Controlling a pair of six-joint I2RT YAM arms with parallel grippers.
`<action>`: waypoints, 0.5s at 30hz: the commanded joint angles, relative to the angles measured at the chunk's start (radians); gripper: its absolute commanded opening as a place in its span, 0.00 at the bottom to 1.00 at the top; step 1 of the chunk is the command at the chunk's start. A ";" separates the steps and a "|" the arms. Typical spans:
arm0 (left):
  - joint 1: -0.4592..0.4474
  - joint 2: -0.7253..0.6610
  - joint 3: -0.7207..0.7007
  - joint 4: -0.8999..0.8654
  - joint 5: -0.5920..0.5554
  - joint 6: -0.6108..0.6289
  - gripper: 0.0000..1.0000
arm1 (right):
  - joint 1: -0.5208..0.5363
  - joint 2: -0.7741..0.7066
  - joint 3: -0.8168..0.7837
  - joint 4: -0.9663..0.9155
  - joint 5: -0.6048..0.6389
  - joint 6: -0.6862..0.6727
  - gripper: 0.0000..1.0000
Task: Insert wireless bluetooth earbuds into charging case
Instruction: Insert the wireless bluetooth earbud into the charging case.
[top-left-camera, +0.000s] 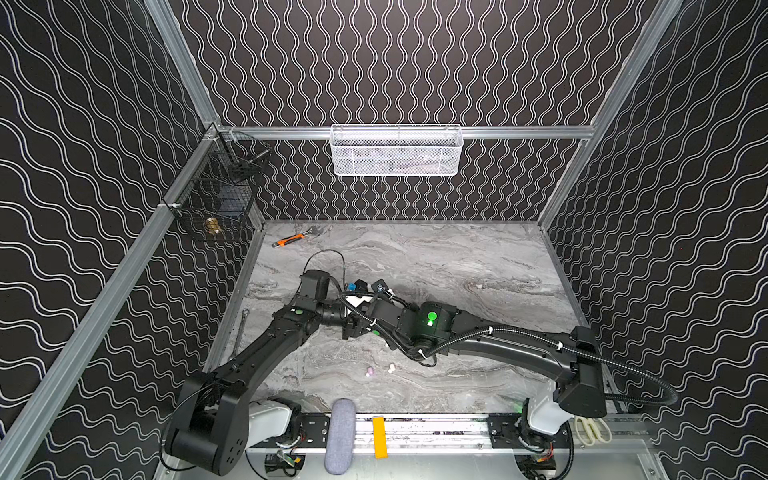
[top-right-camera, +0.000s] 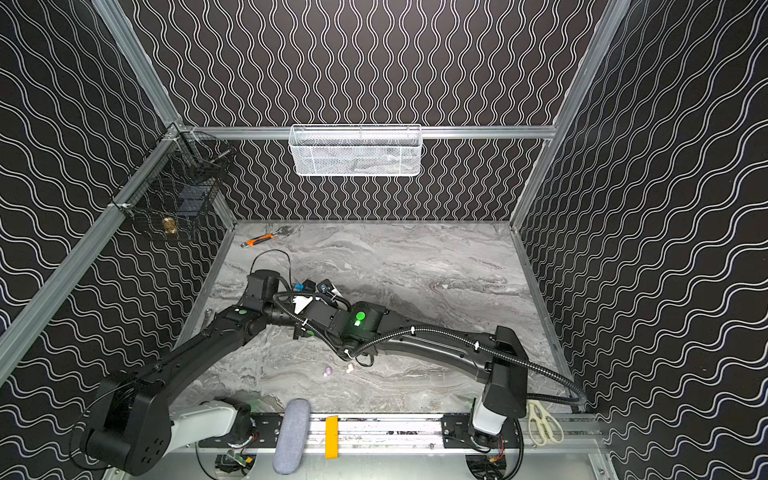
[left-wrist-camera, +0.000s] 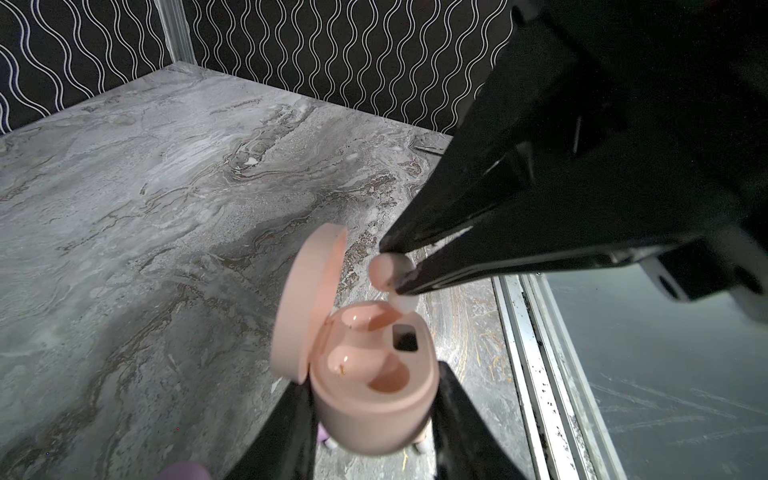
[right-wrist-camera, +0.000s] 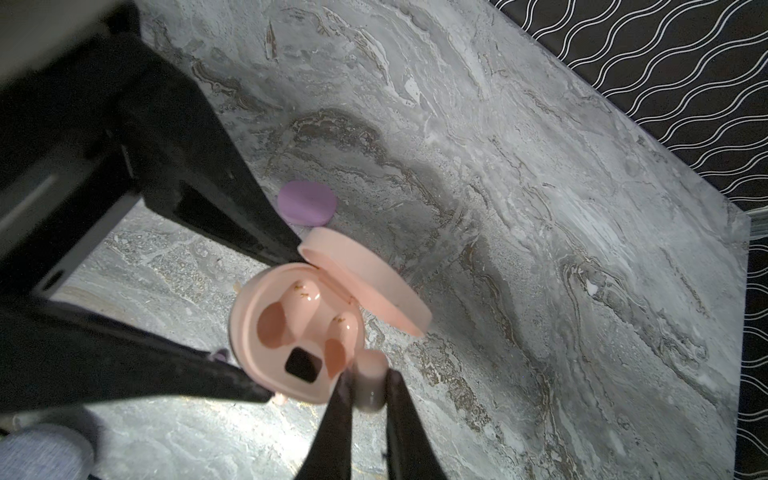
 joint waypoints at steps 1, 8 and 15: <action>0.000 -0.003 0.004 0.051 0.019 -0.009 0.26 | -0.003 -0.007 -0.012 0.037 -0.040 -0.003 0.16; -0.001 -0.004 0.007 0.055 0.010 -0.010 0.26 | -0.012 0.000 -0.002 0.027 -0.047 0.022 0.16; 0.001 -0.008 0.005 0.067 -0.007 -0.023 0.26 | -0.023 0.013 0.005 0.010 -0.051 0.029 0.16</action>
